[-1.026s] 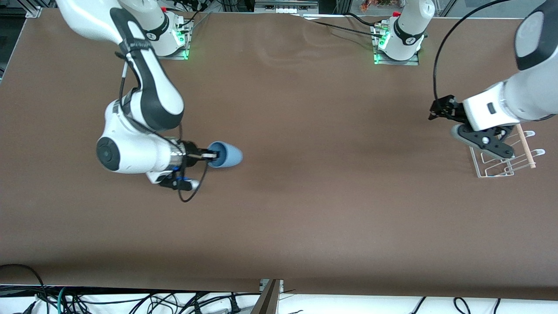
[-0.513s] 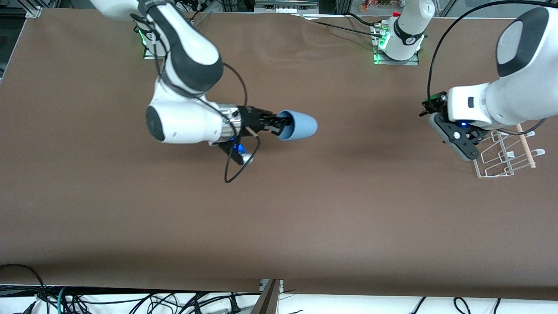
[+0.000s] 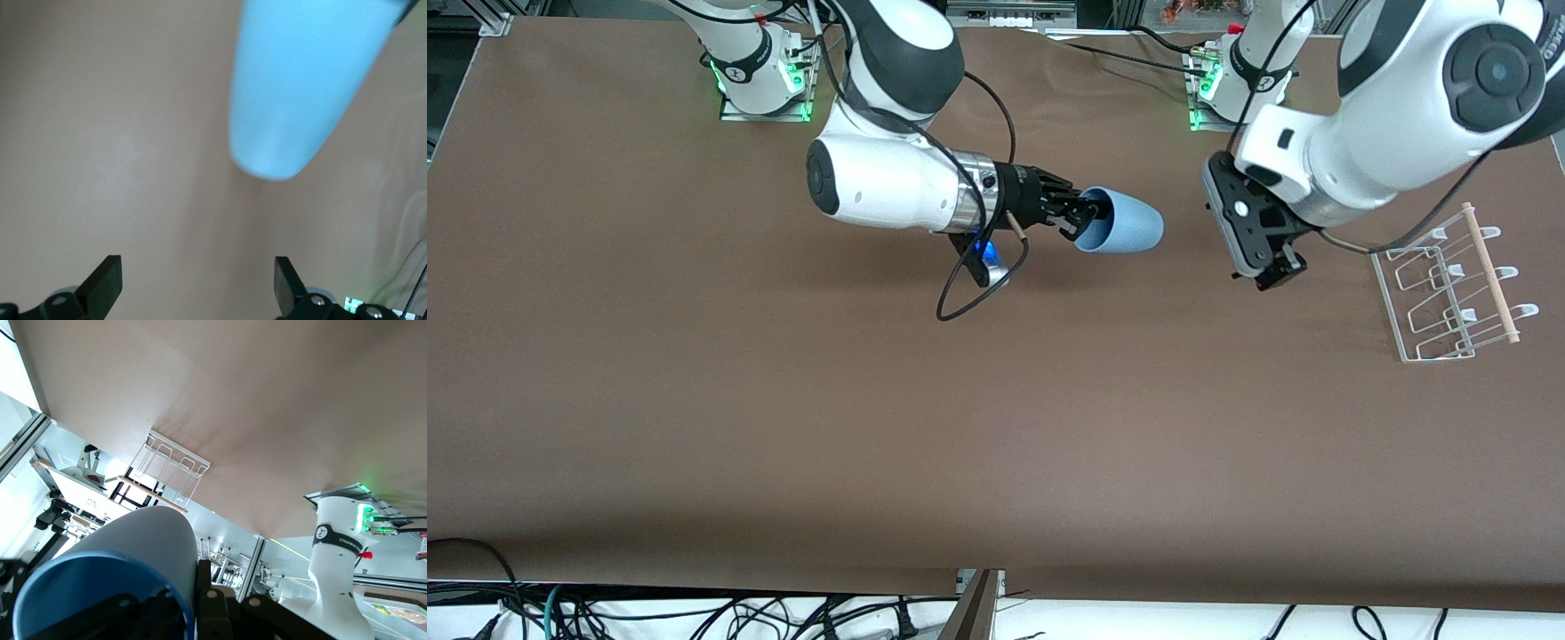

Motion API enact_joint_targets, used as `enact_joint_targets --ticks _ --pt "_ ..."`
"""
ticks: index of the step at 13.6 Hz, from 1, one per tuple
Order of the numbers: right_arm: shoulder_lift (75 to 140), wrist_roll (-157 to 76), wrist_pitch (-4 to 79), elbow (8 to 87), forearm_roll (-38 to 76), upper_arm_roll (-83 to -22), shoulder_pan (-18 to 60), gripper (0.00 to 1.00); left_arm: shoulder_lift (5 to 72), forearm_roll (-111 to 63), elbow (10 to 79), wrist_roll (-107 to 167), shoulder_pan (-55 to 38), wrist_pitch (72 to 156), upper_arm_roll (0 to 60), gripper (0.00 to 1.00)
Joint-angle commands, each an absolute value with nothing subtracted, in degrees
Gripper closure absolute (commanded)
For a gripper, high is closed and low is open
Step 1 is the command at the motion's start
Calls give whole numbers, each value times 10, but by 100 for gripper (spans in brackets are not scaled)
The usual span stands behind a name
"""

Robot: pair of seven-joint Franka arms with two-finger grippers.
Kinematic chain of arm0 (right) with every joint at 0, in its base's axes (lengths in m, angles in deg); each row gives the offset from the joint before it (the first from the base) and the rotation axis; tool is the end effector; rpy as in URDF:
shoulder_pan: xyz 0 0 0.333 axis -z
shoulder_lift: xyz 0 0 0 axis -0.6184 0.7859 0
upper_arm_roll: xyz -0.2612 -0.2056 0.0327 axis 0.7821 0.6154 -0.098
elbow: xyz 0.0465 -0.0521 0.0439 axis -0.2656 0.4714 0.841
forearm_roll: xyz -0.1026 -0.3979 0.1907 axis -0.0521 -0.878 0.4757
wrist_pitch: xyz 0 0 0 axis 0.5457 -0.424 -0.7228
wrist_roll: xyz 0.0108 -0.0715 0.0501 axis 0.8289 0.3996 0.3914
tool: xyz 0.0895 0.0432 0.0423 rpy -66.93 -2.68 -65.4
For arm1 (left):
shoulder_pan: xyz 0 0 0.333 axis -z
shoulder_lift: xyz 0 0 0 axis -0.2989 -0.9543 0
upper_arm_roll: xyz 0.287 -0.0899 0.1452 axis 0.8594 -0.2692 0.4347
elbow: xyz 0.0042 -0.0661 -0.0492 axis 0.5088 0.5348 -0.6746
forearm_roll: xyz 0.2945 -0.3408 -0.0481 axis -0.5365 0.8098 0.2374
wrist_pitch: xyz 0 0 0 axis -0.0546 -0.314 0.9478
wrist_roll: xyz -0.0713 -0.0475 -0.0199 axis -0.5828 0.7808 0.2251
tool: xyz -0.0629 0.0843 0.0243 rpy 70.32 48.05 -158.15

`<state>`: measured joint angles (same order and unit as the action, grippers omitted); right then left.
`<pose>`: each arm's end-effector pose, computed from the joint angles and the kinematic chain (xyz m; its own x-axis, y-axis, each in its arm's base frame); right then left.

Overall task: Transfer cup to left arm and place on rack
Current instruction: 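Close the left gripper on the cup rim beside the right gripper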

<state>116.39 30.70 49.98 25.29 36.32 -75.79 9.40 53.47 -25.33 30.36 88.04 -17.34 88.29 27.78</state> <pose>0.5822 0.5716 0.4706 0.5273 -0.3519 -0.7734 -0.8286 -0.4142 -0.3765 0.6297 -0.2333 0.5765 0.3208 -0.9396 0.1193 -0.9378 -0.2975 0.1789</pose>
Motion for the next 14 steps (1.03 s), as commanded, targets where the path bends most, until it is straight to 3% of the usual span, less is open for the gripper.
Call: enact_joint_targets --ticks 1,9,14 --pt "1169 320 504 239 377 -757 92 100 554 -206 310 946 -191 889 275 0" --pt "1169 316 508 235 377 -757 95 100 566 -112 391 1019 -190 1034 256 0" --pt "1169 315 508 235 379 -756 103 100 571 -111 404 1032 -190 1045 242 0"
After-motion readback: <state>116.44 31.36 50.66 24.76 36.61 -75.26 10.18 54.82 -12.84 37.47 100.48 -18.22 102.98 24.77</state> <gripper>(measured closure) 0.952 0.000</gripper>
